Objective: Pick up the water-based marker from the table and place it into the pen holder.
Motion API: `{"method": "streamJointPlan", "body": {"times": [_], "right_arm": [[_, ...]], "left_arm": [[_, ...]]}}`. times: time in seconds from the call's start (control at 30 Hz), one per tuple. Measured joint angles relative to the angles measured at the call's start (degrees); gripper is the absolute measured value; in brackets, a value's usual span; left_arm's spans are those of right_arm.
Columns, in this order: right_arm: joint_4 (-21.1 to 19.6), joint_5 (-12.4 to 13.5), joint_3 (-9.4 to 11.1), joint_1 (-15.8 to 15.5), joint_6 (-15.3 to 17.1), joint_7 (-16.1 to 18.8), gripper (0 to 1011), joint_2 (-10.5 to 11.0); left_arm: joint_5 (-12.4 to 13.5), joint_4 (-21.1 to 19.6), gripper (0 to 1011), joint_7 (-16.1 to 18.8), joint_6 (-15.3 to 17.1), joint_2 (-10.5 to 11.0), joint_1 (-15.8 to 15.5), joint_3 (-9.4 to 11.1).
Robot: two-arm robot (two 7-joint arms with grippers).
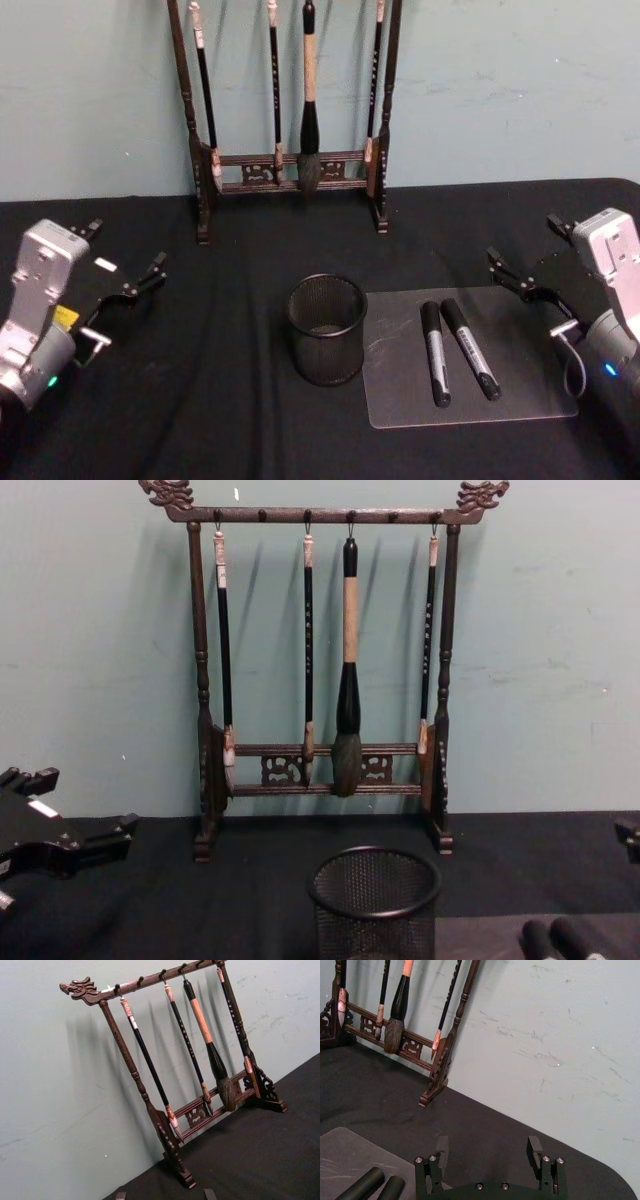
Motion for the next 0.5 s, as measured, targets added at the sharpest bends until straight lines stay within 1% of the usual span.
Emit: {"method": "streamJointPlan", "body": {"times": [0.5], "right_arm": [[0.00,0.00,0.00,0.00,0.00,0.00,1002,0.00]], "left_arm": [[0.00,0.00,1009,0.00,0.00,0.00,0.00,0.00]]}}
